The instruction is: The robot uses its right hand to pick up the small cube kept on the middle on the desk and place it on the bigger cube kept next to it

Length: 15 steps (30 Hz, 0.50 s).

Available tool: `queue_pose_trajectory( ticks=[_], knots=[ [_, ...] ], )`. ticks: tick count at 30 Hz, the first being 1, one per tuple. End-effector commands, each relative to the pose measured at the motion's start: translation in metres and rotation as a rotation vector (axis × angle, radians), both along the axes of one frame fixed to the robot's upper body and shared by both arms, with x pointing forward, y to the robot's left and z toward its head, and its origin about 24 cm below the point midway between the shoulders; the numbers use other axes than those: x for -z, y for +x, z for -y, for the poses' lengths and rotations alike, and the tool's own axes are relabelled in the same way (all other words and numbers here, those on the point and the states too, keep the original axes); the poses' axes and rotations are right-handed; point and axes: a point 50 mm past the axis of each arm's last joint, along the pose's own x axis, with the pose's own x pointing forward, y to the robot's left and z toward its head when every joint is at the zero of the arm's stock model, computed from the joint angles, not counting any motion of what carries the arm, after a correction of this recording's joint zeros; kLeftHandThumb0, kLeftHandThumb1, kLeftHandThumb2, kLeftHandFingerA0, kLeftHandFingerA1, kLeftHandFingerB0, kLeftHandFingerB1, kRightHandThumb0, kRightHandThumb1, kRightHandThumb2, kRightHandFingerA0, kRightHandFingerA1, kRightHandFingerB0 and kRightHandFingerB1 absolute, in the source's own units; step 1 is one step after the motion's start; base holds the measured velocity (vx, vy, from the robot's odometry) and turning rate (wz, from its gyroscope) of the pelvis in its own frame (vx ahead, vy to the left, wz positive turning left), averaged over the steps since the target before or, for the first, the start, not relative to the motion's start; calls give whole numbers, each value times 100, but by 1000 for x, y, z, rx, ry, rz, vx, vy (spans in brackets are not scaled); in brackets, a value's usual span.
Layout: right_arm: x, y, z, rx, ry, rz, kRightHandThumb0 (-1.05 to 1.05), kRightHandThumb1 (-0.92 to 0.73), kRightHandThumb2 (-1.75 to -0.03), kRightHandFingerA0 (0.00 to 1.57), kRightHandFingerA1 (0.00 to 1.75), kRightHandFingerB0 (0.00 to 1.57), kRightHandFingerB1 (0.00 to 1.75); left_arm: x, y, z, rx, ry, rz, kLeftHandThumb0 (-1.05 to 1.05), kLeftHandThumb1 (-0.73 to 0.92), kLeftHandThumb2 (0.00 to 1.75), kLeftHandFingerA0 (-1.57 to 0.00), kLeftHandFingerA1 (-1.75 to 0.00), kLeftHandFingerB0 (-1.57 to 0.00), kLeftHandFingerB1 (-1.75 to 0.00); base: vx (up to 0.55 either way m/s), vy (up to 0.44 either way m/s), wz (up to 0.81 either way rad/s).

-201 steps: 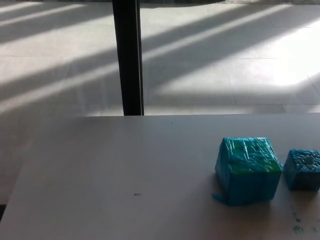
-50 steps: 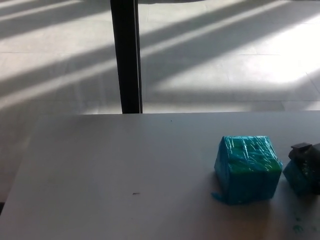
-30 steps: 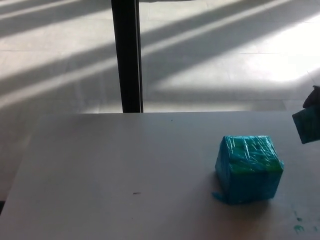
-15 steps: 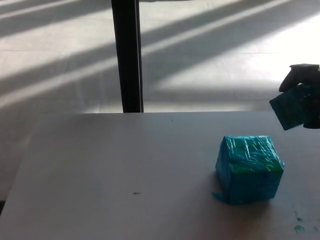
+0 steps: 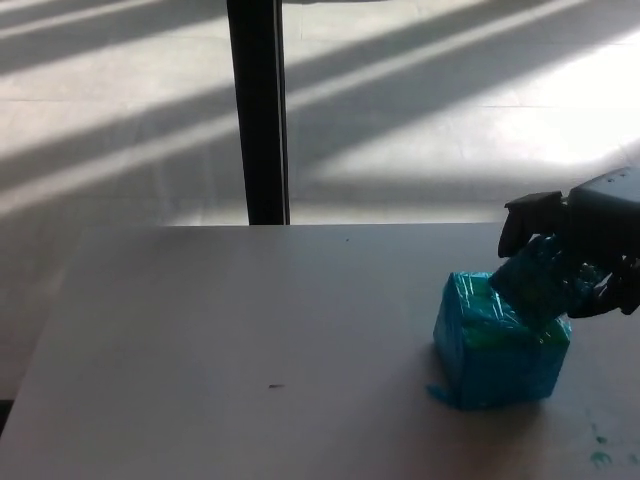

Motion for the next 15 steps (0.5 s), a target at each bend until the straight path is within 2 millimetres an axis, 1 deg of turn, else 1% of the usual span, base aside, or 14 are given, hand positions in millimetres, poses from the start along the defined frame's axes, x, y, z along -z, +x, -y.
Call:
queue_pose_trajectory(
  ticks=[1, 2, 4, 5, 6, 7, 8, 9, 10, 11, 12, 13, 14, 15],
  knots=[
    [6, -1, 1, 0, -50, -17, -21, -72, -71, 71, 175, 59, 158, -6, 0, -6, 1, 21, -6, -67, 72, 62, -38, -54, -40, -39, 0, 0, 0],
    [9, -1, 0, -3, -69, -16, -23, -75, -68, 69, 175, 59, 157, -6, 0, -7, 2, 23, -4, -68, 71, 62, -39, -55, -40, -39, 0, 0, 0],
    [13, 0, 0, 0, -85, -16, -20, -74, -71, 68, 175, 59, 159, -7, 0, -7, 16, 39, 0, -68, 72, 62, -44, -57, -46, -41, 0, 0, 0],
    [15, 1, 0, 5, -89, -20, -20, -74, -68, 67, 175, 59, 159, -8, 0, -6, 8, 34, 11, -69, 70, 62, -44, -59, -50, -45, 0, 0, 0],
    [19, 3, 0, 17, -92, -35, -18, -77, -64, 81, 174, 59, 153, -8, 1, -7, 8, 34, 9, -69, 71, 62, -42, -57, -47, -43, 0, 0, 0],
    [20, 4, 0, 22, -93, -40, -18, -77, -64, 81, 174, 59, 153, -8, 1, -7, 10, 35, 7, -69, 71, 62, -42, -57, -47, -43, 0, 0, 0],
    [20, 6, -1, 30, -85, -45, -23, -76, -68, 68, 175, 59, 156, -9, 1, -8, 11, 25, 5, -68, 71, 62, -40, -56, -43, -41, 0, 0, 0],
    [21, 7, -1, 28, -74, -43, -20, -75, -64, 85, 174, 59, 150, -9, 1, -8, 16, 29, 4, -69, 71, 62, -41, -55, -44, -39, 0, 0, 0],
    [22, 8, -2, 27, -62, -41, -22, -72, -68, 72, 175, 61, 157, -9, 1, -7, 21, 31, 3, -69, 72, 62, -38, -55, -41, -39, 0, 0, 0],
    [22, 8, -2, 27, -51, -39, -22, -72, -68, 72, 175, 61, 157, -9, 1, -7, 24, 30, 1, -69, 72, 62, -38, -55, -41, -39, 0, 0, 0],
    [23, 9, -3, 30, -47, -35, -19, -70, -69, 89, 175, 62, 152, -9, 2, -7, 25, 30, 4, -69, 71, 62, -38, -55, -41, -38, 0, 0, 0],
    [21, 12, -7, 36, -33, -33, -24, -75, -72, 72, 175, 59, 161, -9, 2, -7, 18, 39, 0, -69, 71, 62, -43, -54, -47, -39, 0, 0, 0],
    [21, 12, -9, 39, -30, -32, -27, -77, -67, 74, 175, 59, 159, -9, 2, -7, 16, 32, 0, -68, 71, 62, -43, -55, -47, -39, 0, 0, 0],
    [21, 12, -9, 40, -29, -32, -27, -77, -67, 74, 175, 59, 159, -8, 1, -7, 15, 29, 1, -68, 71, 62, -43, -55, -47, -39, 0, 0, 0]
  ],
)
